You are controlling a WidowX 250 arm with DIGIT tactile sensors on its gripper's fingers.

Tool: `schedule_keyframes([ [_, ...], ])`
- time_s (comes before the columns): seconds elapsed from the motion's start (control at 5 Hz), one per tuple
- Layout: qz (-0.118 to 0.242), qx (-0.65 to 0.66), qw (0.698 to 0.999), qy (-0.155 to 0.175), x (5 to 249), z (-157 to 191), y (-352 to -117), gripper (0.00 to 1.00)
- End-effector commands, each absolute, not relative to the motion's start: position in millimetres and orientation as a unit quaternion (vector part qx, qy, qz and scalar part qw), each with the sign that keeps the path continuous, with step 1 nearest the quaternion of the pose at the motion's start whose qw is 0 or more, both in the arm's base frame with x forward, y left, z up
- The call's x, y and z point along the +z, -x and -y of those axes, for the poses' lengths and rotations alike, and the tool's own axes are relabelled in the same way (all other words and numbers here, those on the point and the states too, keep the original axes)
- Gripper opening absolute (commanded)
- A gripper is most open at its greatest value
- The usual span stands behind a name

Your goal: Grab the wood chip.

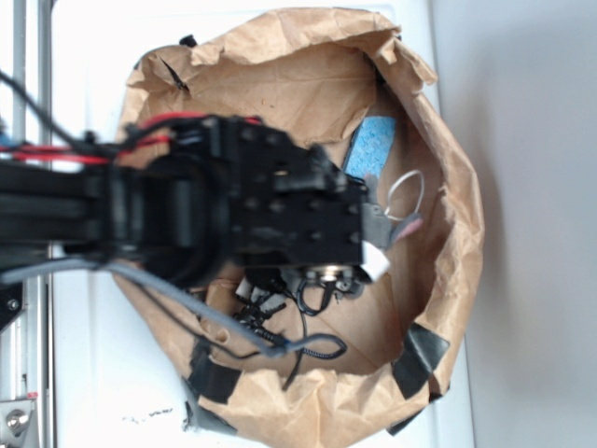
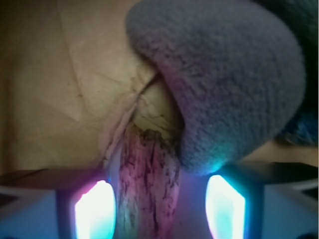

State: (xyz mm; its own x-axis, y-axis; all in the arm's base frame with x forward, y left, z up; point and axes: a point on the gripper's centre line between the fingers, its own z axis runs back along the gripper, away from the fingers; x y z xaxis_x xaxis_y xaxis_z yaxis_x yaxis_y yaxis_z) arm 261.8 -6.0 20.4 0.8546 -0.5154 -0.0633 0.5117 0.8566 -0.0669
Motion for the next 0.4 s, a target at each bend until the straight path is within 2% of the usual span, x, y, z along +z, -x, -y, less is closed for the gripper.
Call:
schedule_keyframes([
  [0.0,0.002,-0.275,0.961,0.016,37.4,6.8,-269.7,0.00],
  [0.2,0.006,-0.273,0.962,0.018,39.4,5.8,-270.2,0.00],
])
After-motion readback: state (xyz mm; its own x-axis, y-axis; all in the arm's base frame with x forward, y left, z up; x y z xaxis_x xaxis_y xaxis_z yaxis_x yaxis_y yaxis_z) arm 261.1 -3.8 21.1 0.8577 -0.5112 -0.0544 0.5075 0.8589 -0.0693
